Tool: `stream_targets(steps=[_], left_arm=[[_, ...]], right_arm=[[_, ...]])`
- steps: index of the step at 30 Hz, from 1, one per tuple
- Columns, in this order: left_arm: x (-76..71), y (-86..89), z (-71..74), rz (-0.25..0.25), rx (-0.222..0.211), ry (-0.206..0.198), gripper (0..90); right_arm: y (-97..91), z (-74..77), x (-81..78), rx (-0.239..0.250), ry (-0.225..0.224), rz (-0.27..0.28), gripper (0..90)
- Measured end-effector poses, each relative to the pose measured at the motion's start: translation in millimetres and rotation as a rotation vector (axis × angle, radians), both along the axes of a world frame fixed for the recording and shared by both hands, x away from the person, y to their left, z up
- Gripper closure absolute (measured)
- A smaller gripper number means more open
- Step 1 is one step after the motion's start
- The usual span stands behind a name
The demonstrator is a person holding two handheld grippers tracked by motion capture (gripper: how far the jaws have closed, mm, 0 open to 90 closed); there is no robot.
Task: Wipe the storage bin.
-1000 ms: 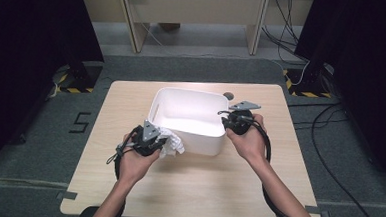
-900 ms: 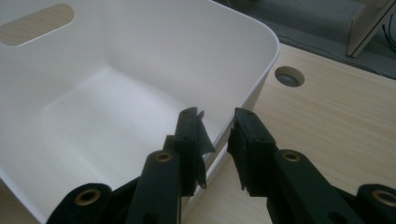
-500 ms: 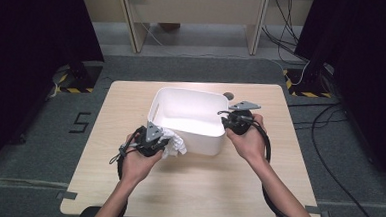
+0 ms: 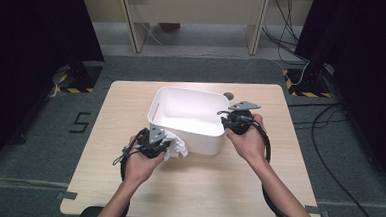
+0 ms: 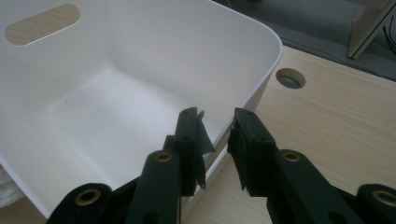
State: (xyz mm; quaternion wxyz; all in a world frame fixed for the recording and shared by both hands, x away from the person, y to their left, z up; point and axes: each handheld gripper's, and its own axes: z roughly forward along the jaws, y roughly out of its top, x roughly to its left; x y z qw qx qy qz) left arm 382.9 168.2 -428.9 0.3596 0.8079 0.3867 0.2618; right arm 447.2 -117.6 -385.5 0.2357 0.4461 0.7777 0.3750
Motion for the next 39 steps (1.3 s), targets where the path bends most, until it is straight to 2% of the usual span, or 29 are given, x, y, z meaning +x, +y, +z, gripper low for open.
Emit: stream_targets(steps=[11,15,39], left_arm=[[3.1,-2.2,-10.4,-0.005,0.013,0.011,76.3],[3.7,-2.7,-15.6,-0.004,0.006,0.013,76.4],[9.0,-6.2,-30.3,-0.008,0.008,0.056,76.3]], right_arm=[[0.4,0.6,-0.3,0.002,-0.002,0.005,72.9],[0.6,0.7,-0.6,-0.002,-0.007,0.006,73.0],[1.0,0.9,-0.7,0.001,-0.007,0.007,73.0]])
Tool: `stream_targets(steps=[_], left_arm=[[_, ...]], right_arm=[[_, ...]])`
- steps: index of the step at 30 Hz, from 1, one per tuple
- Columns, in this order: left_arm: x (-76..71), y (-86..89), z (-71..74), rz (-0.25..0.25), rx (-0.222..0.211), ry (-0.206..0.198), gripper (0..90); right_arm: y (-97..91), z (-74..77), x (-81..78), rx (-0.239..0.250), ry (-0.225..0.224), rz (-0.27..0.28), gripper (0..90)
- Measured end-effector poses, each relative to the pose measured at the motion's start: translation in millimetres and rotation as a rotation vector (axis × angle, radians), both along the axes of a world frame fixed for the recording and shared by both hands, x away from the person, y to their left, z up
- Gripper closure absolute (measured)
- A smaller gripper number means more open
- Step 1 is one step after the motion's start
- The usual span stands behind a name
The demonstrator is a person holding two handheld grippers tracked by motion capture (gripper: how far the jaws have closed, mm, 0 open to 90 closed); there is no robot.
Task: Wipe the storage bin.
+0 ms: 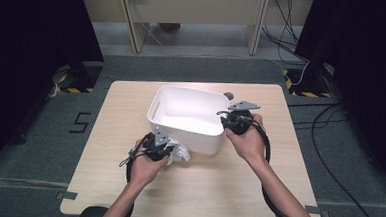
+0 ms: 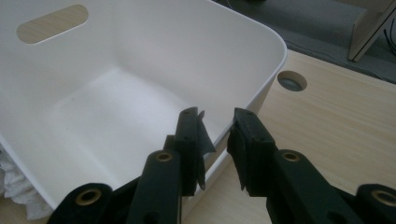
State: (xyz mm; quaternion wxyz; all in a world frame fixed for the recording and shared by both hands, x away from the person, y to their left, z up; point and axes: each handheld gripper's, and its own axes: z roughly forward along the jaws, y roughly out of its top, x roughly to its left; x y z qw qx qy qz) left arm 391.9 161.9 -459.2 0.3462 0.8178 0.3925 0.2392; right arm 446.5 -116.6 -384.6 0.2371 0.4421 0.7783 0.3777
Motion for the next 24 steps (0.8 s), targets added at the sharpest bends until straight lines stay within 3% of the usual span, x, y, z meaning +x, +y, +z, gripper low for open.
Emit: stream_targets(steps=[19,24], left_arm=[[-0.3,-3.3,3.8,-0.006,-0.004,0.003,76.3],[-2.2,-5.1,10.3,-0.008,-0.019,-0.017,76.3]], right_arm=[[0.0,0.1,0.0,-0.003,-0.002,0.0,72.8],[0.3,0.1,-0.2,-0.003,-0.001,-0.001,72.9]])
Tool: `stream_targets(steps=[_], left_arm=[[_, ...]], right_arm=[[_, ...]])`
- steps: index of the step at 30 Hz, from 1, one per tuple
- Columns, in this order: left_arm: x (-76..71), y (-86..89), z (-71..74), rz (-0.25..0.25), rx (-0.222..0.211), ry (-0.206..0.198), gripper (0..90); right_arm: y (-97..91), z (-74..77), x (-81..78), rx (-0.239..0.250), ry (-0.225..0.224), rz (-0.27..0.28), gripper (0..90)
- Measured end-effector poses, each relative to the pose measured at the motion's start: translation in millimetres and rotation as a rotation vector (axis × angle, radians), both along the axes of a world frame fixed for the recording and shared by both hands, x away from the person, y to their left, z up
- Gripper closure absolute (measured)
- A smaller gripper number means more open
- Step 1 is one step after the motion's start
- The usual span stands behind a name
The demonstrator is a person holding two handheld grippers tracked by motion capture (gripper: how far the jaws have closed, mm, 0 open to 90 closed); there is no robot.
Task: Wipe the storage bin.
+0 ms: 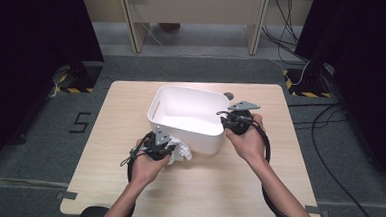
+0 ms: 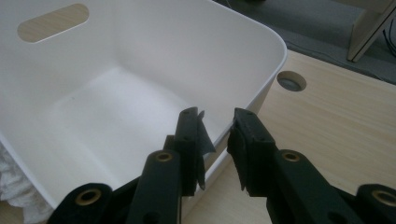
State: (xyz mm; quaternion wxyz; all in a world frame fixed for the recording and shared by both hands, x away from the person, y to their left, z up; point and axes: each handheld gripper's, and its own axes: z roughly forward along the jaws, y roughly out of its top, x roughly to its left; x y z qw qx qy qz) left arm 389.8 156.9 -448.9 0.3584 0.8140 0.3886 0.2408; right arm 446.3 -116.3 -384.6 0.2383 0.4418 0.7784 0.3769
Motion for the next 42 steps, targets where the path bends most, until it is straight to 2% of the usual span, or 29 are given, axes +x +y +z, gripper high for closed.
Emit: stream_targets(steps=[11,12,22,29,35,42], left_arm=[[-1.6,-2.0,17.6,0.002,-0.01,-0.035,76.4],[-1.6,-2.4,19.0,0.002,-0.021,-0.037,76.3],[-1.2,-2.3,31.3,0.002,-0.03,-0.053,76.3],[0.8,-2.3,36.1,-0.001,-0.029,-0.054,76.3],[1.0,-2.7,38.4,-0.002,-0.012,-0.06,76.3],[1.5,-4.3,33.5,0.002,-0.026,-0.058,76.3]], right_arm=[[0.6,0.0,-0.1,-0.001,-0.002,0.0,72.8],[0.6,0.0,0.0,0.0,-0.001,0.0,72.8],[1.5,0.0,-0.1,-0.002,-0.005,0.002,72.7],[1.6,0.2,0.0,-0.002,-0.003,0.004,72.7],[1.5,0.6,-0.1,0.001,-0.001,0.009,72.8],[1.3,0.2,-0.3,0.006,-0.003,0.007,72.7]])
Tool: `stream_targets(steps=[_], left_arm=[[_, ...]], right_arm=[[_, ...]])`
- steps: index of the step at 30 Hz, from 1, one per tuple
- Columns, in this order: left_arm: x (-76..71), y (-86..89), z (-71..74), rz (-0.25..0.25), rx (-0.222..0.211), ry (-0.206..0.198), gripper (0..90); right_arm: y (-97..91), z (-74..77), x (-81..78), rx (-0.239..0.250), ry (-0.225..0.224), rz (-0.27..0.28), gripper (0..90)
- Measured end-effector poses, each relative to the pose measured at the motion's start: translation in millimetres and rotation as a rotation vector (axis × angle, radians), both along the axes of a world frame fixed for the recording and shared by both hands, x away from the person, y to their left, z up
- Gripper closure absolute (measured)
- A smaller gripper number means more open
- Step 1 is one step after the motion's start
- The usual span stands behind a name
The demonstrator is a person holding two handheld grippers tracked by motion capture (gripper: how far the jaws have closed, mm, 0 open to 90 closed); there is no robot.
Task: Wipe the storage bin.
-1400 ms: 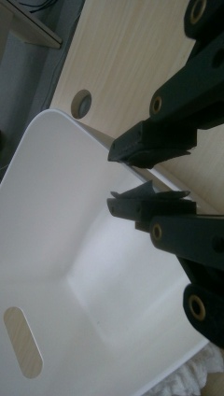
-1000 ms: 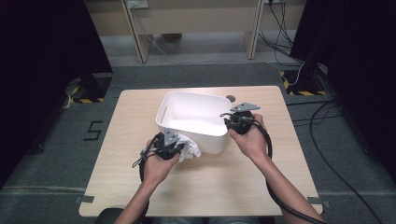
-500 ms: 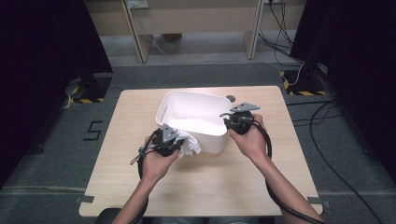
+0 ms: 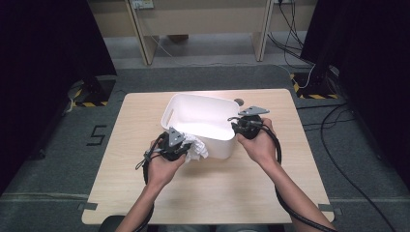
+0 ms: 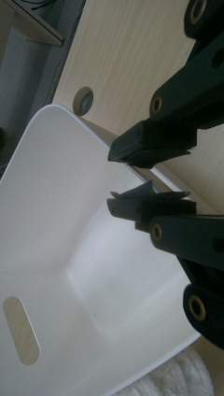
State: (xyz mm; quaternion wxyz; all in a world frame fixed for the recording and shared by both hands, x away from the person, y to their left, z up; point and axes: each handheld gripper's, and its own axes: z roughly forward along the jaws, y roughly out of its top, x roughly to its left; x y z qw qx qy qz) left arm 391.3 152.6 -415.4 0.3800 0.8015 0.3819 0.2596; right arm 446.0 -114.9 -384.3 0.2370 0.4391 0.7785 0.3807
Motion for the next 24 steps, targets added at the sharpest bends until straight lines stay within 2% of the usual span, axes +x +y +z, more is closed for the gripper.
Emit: stream_targets(steps=[10,17,24], left_arm=[[3.2,-3.4,-13.7,-0.007,0.012,0.012,76.2],[4.1,-5.3,-22.4,-0.013,-0.002,0.033,76.0],[5.5,-7.4,-30.9,-0.021,0.003,0.037,76.1]], right_arm=[[0.0,0.1,0.1,0.011,0.004,-0.001,72.5],[1.0,0.3,-0.6,0.001,-0.005,0.002,72.7],[0.8,0.4,-0.5,0.003,-0.004,0.002,72.7]])
